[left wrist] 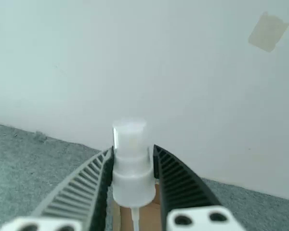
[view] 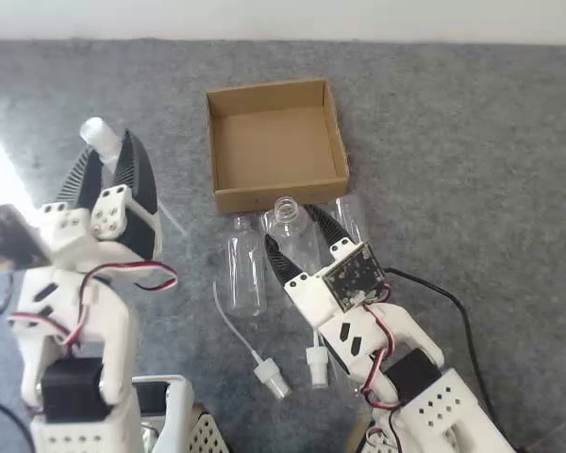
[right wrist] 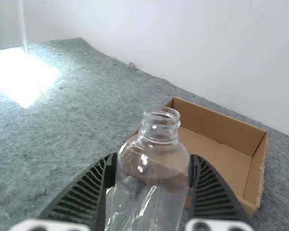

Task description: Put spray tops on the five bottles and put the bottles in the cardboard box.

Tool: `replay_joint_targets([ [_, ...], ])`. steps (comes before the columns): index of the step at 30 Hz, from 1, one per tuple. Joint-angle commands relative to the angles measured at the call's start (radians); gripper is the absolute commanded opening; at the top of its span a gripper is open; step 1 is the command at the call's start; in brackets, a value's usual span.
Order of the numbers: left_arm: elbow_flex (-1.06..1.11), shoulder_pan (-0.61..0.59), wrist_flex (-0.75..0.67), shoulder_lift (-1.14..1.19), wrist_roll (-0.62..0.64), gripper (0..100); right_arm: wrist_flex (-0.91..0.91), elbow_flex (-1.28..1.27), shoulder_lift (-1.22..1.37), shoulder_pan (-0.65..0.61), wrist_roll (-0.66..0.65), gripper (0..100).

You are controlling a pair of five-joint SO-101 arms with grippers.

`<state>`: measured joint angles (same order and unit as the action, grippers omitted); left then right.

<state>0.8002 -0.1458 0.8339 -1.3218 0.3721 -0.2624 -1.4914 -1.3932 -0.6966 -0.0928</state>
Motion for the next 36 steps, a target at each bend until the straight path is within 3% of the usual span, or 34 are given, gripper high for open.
replay_joint_targets([
  [1,-0.048,0.000,-0.031,-0.049,0.038,1,0.028,0.012,-0.027,-0.008,-0.015,10.8],
  [15,0.140,0.005,-0.110,-0.298,0.094,1,0.018,0.006,-0.016,-0.140,-0.015,10.8],
  [23,0.188,0.104,-0.135,-0.388,0.092,1,0.028,-0.037,-0.016,-0.231,-0.106,10.8],
  [36,0.234,0.233,-0.117,-0.457,0.089,1,0.030,-0.037,-0.016,-0.237,-0.112,10.8],
])
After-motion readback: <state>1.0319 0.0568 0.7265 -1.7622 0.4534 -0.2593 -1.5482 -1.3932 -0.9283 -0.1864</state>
